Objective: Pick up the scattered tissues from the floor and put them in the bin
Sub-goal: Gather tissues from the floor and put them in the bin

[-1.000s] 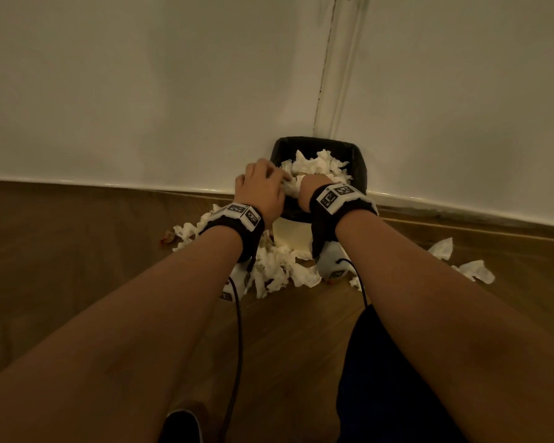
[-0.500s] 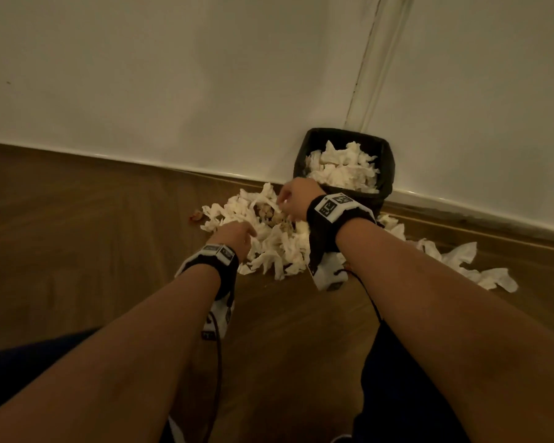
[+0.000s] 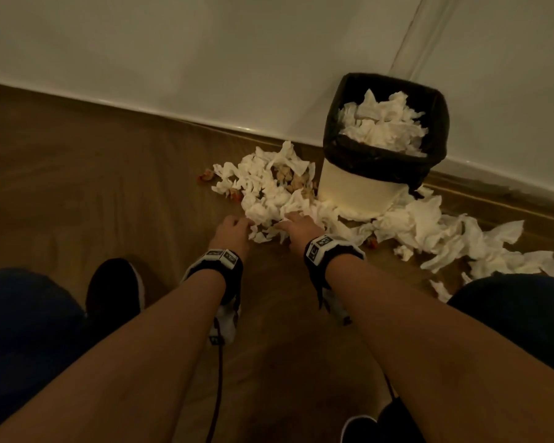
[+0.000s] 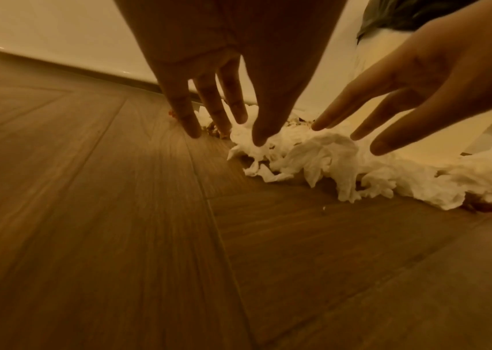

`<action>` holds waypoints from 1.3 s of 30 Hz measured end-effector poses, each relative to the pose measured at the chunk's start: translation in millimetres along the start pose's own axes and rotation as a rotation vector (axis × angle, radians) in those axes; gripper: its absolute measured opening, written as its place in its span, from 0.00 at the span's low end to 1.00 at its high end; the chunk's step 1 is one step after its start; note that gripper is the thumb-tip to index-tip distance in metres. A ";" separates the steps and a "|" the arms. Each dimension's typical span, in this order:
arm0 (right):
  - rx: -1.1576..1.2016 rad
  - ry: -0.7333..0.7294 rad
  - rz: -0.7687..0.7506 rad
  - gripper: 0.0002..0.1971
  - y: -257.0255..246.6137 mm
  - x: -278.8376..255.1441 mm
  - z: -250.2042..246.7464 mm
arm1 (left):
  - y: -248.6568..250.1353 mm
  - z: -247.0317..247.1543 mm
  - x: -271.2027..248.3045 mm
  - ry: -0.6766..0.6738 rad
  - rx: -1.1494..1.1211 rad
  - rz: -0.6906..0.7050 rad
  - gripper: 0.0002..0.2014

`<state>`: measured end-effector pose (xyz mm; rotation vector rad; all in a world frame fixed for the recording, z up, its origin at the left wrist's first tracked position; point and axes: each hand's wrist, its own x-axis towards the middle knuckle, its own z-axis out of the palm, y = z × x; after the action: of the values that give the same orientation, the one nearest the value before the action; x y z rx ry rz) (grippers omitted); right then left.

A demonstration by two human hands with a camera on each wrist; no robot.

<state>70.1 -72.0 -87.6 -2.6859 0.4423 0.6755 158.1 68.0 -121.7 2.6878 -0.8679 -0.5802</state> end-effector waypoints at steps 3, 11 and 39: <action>-0.026 -0.082 0.001 0.33 -2.4 9.0 17.2 | -3.0 7.3 0.3 0.004 0.016 -0.025 0.28; 0.061 -0.082 0.029 0.26 -6.2 16.4 57.4 | -8.5 17.1 0.9 0.012 -0.043 -0.071 0.33; 0.492 0.048 0.372 0.14 1.4 26.4 58.9 | 0.8 0.9 36.1 -0.034 0.149 0.120 0.32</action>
<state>68.4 -55.9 -150.2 -2.1742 0.9950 0.5122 184.1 45.5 -132.8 2.7395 -1.1147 -0.5563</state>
